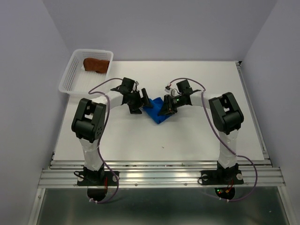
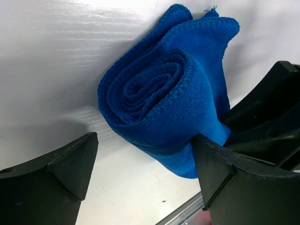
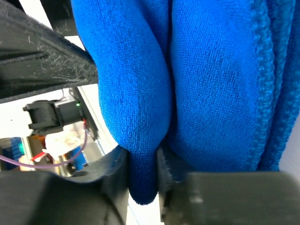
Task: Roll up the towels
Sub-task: Roll the towel
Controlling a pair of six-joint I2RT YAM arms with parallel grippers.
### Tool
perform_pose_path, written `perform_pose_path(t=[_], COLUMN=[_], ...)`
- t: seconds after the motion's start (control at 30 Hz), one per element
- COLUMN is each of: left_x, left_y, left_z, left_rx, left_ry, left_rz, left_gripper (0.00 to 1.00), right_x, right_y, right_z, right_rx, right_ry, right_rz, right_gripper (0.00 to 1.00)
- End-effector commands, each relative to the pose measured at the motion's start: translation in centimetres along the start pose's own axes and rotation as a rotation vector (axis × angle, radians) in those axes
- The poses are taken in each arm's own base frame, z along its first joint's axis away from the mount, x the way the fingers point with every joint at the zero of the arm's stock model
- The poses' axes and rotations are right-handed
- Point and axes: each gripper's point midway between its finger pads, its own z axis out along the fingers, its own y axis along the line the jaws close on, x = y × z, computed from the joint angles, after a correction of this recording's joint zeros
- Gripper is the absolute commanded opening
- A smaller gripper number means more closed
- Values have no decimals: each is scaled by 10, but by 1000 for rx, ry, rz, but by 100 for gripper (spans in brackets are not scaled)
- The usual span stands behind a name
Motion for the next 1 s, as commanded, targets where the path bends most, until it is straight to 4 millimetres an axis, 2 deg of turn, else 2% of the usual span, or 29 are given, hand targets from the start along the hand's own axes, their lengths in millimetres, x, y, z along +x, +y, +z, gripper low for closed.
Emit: perform_pose_path(t=[0.0,0.03,0.07,0.13,0.17,0.3,0.47,0.57,0.67,0.83,0.97], left_x=[-13,-14,-14,-19,-21,-18,-13,-14,-15,-15,-14], left_y=[-12,-11,-2,1,8,10,6,6,3,1,-2], left_z=[-1,-1,1,1,2,6,10,9,7,5,2], left_rx=[4,-7,-49,-84,-122,-144,-157,-168,-165,-161,-157], left_ry=[-25,-26,-27,-40,-47,-33,-24,-26,-29,-31,-38], left_rz=[43,42,31,34,36,45,64,66,64,60,58], left_gripper=[90,90,89,88,88,87,87,86,86,86,86], right_x=[-2,-3,-4,-6,-12,-20,-29,-30,-30,-34,-29], right_y=[-17,-15,-12,-3,6,28,26,33,46,48,40], right_z=[2,-1,-3,-9,-18,-38,-57,-54,-40,-25,-15], right_rx=[48,53,55,52,66,131,352,467,563,749,803], right_ry=[-24,-32,-39,-53,-74,-117,-190,-208,-221,-262,-263], right_rz=[-15,-37,-60,-107,-189,-300,-385,-478,-577,-662,-705], right_gripper=[32,41,45,54,59,64,67,68,68,69,69])
